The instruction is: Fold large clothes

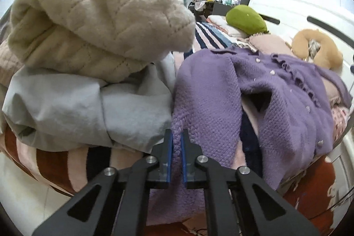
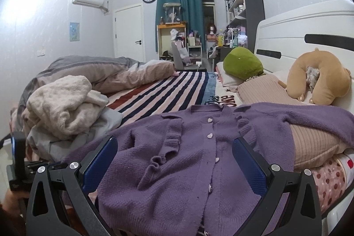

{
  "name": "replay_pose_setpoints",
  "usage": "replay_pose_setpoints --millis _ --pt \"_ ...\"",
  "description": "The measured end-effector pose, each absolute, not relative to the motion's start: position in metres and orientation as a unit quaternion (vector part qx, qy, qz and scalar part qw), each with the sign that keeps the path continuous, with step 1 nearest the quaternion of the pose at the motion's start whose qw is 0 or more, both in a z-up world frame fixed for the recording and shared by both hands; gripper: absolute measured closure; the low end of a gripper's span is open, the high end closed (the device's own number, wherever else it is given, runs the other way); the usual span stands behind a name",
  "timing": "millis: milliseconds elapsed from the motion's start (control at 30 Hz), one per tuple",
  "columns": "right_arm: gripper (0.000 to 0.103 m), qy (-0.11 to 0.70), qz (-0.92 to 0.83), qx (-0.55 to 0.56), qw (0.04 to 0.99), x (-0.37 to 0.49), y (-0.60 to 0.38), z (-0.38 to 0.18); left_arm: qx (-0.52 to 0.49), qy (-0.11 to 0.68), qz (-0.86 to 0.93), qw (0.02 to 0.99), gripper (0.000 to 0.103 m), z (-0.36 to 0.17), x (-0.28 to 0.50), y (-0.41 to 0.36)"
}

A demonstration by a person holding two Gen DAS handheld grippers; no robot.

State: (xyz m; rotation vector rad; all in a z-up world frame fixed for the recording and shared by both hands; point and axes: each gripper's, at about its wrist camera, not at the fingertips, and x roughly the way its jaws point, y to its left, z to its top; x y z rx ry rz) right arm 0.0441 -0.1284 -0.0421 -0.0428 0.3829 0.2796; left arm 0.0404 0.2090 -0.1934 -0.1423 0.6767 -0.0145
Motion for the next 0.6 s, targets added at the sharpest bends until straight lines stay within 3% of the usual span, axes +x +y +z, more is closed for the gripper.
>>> replay_pose_setpoints --millis 600 --pt "0.000 0.181 0.127 0.015 0.975 0.044 -0.176 -0.050 -0.085 0.236 -0.054 0.967 0.100 -0.107 0.040 0.178"
